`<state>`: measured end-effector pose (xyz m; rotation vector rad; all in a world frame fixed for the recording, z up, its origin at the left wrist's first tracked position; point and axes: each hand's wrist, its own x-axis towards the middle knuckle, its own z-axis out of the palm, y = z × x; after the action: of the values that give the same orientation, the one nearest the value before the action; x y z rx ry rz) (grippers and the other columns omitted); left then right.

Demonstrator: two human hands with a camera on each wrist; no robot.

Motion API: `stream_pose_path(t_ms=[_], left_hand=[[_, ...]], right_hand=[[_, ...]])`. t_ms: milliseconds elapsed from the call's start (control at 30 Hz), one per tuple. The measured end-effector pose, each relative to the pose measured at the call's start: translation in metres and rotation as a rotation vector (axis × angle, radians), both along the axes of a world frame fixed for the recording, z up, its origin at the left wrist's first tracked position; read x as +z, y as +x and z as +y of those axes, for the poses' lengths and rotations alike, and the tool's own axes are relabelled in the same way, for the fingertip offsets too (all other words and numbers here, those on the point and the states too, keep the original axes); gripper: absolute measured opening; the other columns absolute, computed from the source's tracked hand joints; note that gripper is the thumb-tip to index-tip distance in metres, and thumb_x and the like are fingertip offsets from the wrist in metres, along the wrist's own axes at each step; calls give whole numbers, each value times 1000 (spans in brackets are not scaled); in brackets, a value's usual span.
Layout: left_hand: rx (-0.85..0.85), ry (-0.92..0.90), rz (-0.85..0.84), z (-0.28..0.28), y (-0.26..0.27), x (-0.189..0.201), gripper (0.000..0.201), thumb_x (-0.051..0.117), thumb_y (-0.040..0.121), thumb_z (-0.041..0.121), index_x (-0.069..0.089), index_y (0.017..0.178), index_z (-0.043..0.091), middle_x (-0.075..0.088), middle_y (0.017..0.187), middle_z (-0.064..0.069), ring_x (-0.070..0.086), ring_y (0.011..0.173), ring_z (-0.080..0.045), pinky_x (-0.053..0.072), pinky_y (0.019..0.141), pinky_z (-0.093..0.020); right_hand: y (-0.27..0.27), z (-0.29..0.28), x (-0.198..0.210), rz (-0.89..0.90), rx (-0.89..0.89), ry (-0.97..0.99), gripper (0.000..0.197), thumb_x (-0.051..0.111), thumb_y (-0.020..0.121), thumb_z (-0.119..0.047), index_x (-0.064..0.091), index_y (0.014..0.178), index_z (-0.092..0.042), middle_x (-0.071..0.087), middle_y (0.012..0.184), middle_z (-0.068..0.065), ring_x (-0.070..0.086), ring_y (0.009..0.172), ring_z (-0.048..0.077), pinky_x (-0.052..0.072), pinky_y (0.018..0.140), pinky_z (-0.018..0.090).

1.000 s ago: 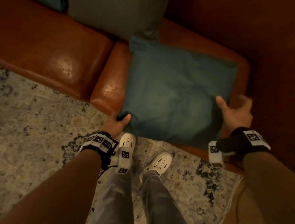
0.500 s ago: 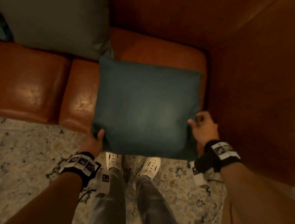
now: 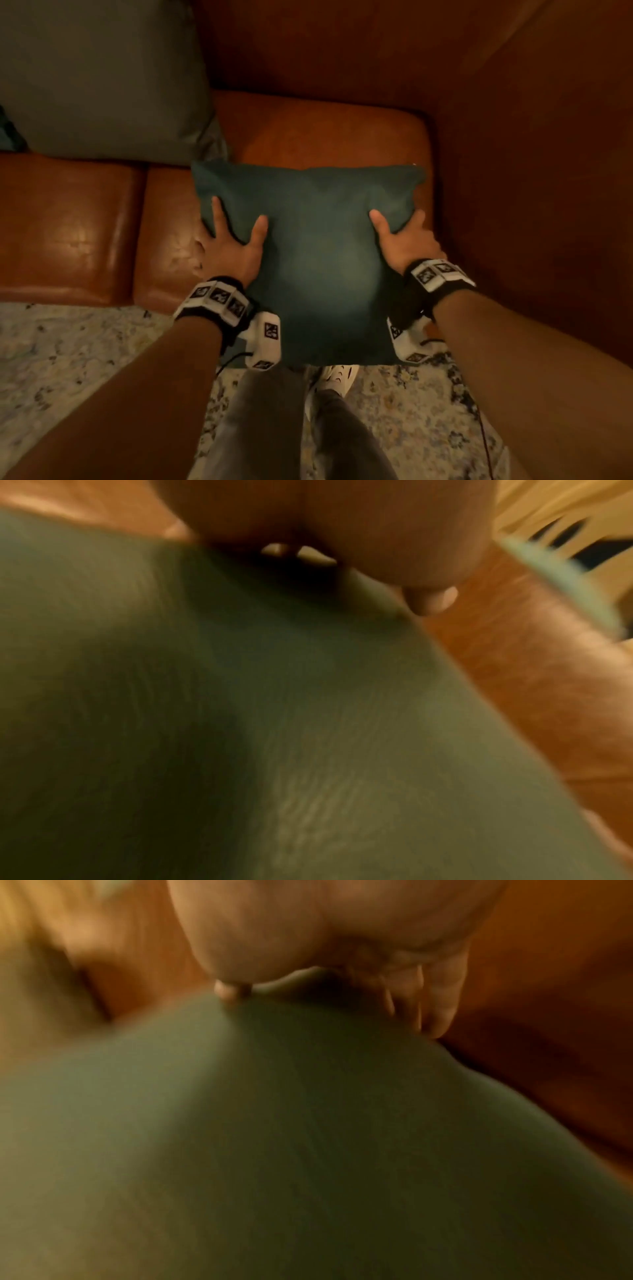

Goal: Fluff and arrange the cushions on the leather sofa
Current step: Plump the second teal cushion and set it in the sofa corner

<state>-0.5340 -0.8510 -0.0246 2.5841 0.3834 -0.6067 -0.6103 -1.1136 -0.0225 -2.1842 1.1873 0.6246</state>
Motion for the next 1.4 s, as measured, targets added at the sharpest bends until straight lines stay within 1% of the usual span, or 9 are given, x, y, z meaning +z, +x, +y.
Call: stream_pose_path(t_ms=[100,500,733,867,967,1067,1133,1233,1400], left_hand=[[35,69,93,-5,12,-38,92,23,70,91,-10,146,51,2,162,-5,12,145,-39,17,111,-66],[9,177,267,-19,49,-99,87,13,77,85,-20,146,45,-6,161,-9,9,144,-42,13,107,-71],[-3,158,422,-20,67,-112,91,15,74,87,-30,141,46,-13,160,-13,0,143,-49,8,111,-67],[-88,56,550,-6,83,-80,93,26,78,85,-19,147,43,-10,160,-16,3,145,-46,7,117,-57],[-241,37,507,26,106,-51,106,36,66,87,4,151,34,12,159,-17,19,144,-40,19,118,-51],[-615,196,88,9,123,-23,93,32,74,80,17,150,27,22,155,-14,24,141,-40,26,112,-57],[-897,91,-59,-38,125,-11,80,23,82,74,10,151,36,16,159,-6,13,146,-35,17,115,-58],[-1181,134,146,-64,113,-38,68,18,89,72,-8,147,50,-6,162,9,-9,149,-27,-4,117,-57],[-676,292,462,36,150,-65,78,6,84,79,-4,151,41,-11,161,11,-12,149,-24,-12,116,-58]], right_hand=[[18,11,-24,66,115,-97,94,21,82,-86,26,143,-15,51,138,18,54,122,41,42,96,49],[62,8,-74,255,235,-193,94,11,82,-84,27,142,-13,53,137,19,54,121,41,41,98,48],[75,5,-85,328,248,-205,95,10,83,-84,27,143,-12,56,134,20,55,120,40,42,96,47],[75,7,-65,334,229,-132,90,14,85,-83,30,141,-14,56,134,21,54,122,41,40,100,48],[72,5,-36,295,328,-176,82,22,90,-76,31,141,-13,54,136,21,52,124,41,40,101,48],[85,19,-7,-32,599,-394,67,32,93,-65,39,136,-14,53,136,16,51,124,38,44,95,49],[109,35,-5,-83,727,-375,72,27,92,-66,34,144,-18,41,149,17,38,139,35,37,102,51],[124,31,-32,185,954,-272,77,12,93,-70,10,157,-28,3,166,10,3,152,31,17,115,58],[91,-51,-47,418,732,-243,82,0,86,-77,2,156,-34,1,167,-2,4,152,28,13,116,62]])
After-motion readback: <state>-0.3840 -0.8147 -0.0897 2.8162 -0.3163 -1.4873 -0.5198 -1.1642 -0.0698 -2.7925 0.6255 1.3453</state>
